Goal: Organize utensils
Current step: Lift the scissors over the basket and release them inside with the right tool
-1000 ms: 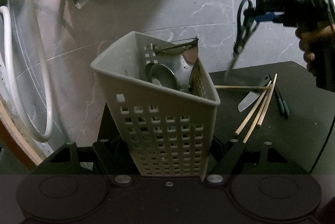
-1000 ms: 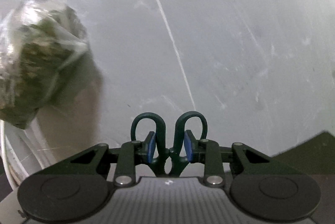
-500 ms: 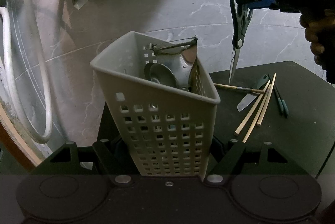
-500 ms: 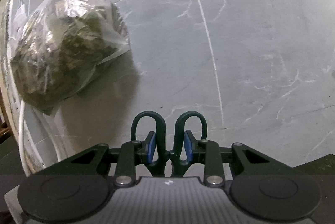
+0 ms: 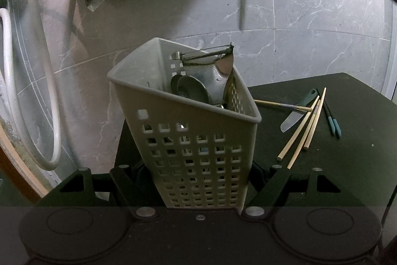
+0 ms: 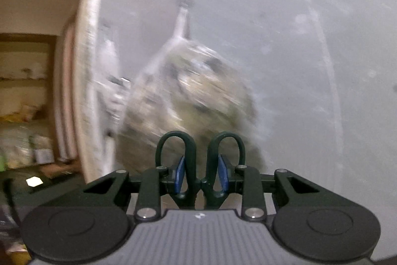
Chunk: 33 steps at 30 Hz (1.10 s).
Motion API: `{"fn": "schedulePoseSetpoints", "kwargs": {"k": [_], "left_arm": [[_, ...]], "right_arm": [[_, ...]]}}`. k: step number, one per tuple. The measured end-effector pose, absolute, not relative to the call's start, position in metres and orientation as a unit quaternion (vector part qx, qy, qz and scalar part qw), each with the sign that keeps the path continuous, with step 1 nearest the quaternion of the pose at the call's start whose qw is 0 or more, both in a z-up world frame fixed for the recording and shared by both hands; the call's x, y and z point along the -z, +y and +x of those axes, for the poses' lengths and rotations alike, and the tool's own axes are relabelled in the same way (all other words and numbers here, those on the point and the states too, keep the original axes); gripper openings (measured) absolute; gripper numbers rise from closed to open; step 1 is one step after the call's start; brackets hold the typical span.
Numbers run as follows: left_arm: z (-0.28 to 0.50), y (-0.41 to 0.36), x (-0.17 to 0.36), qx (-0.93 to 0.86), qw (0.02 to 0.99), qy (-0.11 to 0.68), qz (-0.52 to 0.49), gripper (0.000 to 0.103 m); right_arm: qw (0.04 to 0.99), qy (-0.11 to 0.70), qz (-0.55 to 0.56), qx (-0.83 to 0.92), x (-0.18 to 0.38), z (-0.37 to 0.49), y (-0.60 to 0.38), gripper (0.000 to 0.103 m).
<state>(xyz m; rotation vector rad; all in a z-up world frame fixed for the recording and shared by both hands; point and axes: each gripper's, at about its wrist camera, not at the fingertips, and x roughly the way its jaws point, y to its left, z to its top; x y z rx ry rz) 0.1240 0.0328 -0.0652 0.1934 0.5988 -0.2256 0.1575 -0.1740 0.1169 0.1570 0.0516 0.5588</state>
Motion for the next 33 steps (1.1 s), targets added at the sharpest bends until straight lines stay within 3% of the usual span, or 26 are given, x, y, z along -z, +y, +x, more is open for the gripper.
{"fn": "schedulePoseSetpoints", "kwargs": {"k": [10, 33], "left_arm": [[0.125, 0.032, 0.064, 0.111, 0.945, 0.293, 0.094, 0.078], [0.125, 0.032, 0.065, 0.111, 0.946, 0.291, 0.093, 0.078]], "right_arm": [[0.92, 0.051, 0.079, -0.381, -0.101, 0.157, -0.131, 0.032], [0.914, 0.145, 0.026, -0.379, -0.028, 0.161, -0.096, 0.035]]}}
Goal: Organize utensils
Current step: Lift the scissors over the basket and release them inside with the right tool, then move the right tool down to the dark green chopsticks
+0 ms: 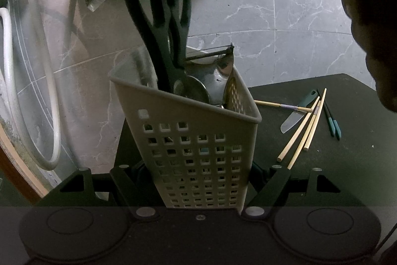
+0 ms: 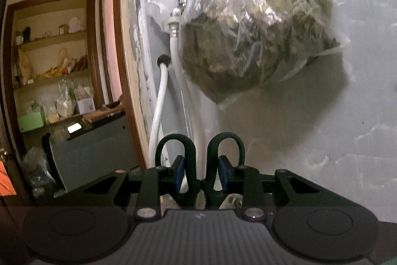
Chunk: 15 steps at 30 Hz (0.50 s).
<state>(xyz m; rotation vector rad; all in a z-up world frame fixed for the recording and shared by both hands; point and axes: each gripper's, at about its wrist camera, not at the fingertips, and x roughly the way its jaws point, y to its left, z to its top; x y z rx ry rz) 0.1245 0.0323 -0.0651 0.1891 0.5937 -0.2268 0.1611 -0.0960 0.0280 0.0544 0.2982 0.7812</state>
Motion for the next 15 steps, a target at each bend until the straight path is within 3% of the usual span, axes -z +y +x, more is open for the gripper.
{"fn": "schedulePoseSetpoints", "kwargs": {"k": [4, 8, 12, 15], "left_arm": [[0.125, 0.033, 0.065, 0.111, 0.945, 0.292, 0.092, 0.078], [0.125, 0.032, 0.065, 0.111, 0.945, 0.292, 0.093, 0.078], [0.125, 0.032, 0.065, 0.111, 0.945, 0.293, 0.092, 0.078], [0.125, 0.033, 0.065, 0.111, 0.945, 0.293, 0.093, 0.078]], "right_arm": [[0.909, 0.155, 0.015, -0.387, -0.025, 0.156, -0.095, 0.051], [0.911, 0.15, 0.017, -0.383, -0.032, 0.15, -0.108, 0.083], [0.928, 0.152, 0.031, -0.338, -0.037, 0.145, -0.142, 0.103], [0.943, 0.177, 0.046, -0.277, -0.03, 0.142, -0.175, 0.103]]}}
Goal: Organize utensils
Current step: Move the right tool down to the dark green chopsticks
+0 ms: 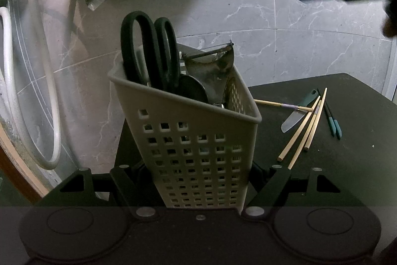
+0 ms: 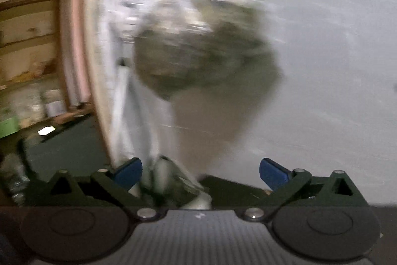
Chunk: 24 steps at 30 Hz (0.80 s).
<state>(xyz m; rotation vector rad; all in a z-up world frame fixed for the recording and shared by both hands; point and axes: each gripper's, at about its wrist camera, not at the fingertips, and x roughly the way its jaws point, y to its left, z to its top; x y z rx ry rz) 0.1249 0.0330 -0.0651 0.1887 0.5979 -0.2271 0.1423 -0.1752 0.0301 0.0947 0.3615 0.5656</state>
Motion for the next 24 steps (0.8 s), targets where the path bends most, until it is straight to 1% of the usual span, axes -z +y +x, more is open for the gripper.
{"fn": "schedulePoseSetpoints", "kwargs": {"k": [2, 5, 8, 12, 15, 24], "left_arm": [[0.125, 0.033, 0.065, 0.111, 0.945, 0.295, 0.093, 0.078], [0.126, 0.033, 0.065, 0.111, 0.944, 0.297, 0.094, 0.078], [0.126, 0.033, 0.064, 0.111, 0.943, 0.299, 0.095, 0.078], [0.127, 0.032, 0.063, 0.109, 0.943, 0.301, 0.094, 0.078], [0.128, 0.031, 0.063, 0.108, 0.942, 0.303, 0.094, 0.078], [0.129, 0.03, 0.063, 0.106, 0.942, 0.305, 0.094, 0.078]], "right_arm": [[0.948, 0.207, 0.054, -0.236, -0.019, 0.143, -0.195, 0.103], [0.948, 0.276, 0.052, -0.151, 0.006, 0.148, -0.218, 0.103], [0.929, 0.353, 0.073, -0.088, 0.032, 0.152, -0.237, 0.103], [0.897, 0.423, 0.118, -0.052, 0.059, 0.15, -0.255, 0.103], [0.888, 0.44, 0.127, -0.053, 0.068, 0.147, -0.26, 0.103], [0.883, 0.448, 0.127, -0.056, 0.072, 0.159, -0.258, 0.103]]}}
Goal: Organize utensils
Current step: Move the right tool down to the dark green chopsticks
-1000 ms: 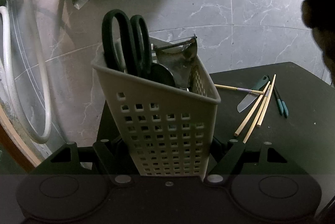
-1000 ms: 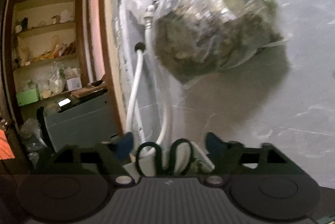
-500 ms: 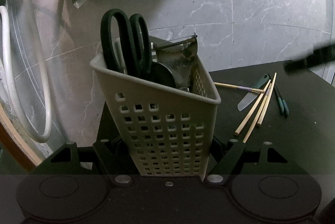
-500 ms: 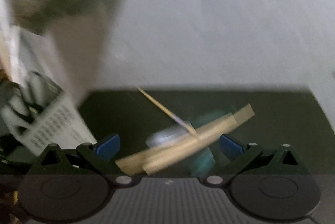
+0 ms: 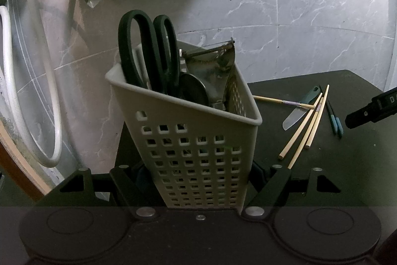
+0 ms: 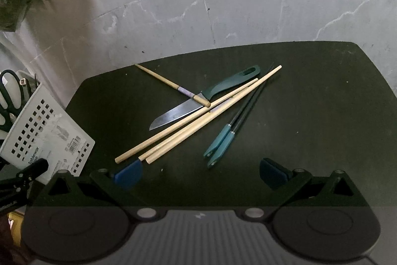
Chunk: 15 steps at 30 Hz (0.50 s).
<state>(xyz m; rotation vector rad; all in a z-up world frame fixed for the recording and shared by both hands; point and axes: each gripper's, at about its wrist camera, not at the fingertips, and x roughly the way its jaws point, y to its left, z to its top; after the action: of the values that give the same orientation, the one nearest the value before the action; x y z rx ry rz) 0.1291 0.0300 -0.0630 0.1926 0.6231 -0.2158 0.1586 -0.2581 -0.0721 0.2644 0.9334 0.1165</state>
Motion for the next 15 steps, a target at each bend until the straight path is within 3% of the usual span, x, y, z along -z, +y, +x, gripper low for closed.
{"fn": "schedulePoseSetpoints", "kwargs": {"k": [15], "left_arm": [[0.129, 0.03, 0.063, 0.106, 0.942, 0.305, 0.094, 0.078]], "right_arm": [[0.889, 0.452, 0.074, -0.018, 0.074, 0.187, -0.264, 0.103]]}}
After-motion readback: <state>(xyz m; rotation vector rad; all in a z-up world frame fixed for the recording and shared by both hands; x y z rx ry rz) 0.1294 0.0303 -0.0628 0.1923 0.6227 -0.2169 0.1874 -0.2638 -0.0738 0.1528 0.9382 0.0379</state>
